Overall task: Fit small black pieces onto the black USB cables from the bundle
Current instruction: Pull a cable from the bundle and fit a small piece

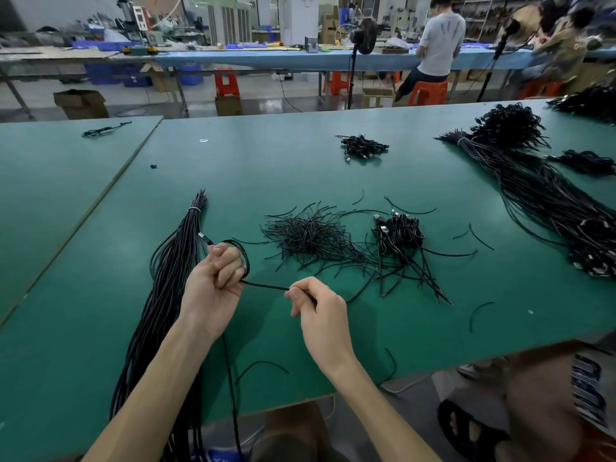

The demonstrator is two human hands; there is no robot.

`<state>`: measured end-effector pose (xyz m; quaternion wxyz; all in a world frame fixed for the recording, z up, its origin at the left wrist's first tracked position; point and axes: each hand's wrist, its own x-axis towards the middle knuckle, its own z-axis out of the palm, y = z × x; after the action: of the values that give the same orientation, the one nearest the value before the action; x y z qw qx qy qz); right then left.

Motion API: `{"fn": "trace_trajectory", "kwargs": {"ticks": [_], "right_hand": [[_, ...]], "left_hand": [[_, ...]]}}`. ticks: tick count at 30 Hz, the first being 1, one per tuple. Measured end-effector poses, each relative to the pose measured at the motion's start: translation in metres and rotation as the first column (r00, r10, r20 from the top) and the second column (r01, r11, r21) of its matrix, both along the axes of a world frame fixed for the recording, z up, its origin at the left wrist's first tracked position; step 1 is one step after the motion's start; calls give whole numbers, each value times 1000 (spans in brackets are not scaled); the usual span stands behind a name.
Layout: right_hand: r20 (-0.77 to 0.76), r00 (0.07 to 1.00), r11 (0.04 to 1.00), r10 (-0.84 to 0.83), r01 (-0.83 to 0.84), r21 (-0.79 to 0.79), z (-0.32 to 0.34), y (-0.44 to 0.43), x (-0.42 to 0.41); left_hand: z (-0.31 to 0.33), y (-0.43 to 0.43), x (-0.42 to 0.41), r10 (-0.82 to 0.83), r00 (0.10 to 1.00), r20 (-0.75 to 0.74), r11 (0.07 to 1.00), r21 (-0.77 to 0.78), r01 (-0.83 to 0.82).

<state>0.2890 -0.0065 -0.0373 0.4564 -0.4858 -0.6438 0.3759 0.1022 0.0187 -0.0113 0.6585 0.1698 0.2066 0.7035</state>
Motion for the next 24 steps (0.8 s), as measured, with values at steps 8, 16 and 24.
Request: {"fn": "trace_trajectory", "kwargs": {"ticks": [8,16,24], "right_hand": [[310,951,983,11,-67,170,-2,-4,-6],[256,951,962,176,-221,160,6,-9,-7],[140,976,968,167,-189,166,6,-7,-5]], "left_hand": [[4,-7,10,-142,958,-251,986,49,159],[3,-16,21,-206,782,-588,944,92,318],[5,-17,27,-232,743,-628,866,214,451]]}}
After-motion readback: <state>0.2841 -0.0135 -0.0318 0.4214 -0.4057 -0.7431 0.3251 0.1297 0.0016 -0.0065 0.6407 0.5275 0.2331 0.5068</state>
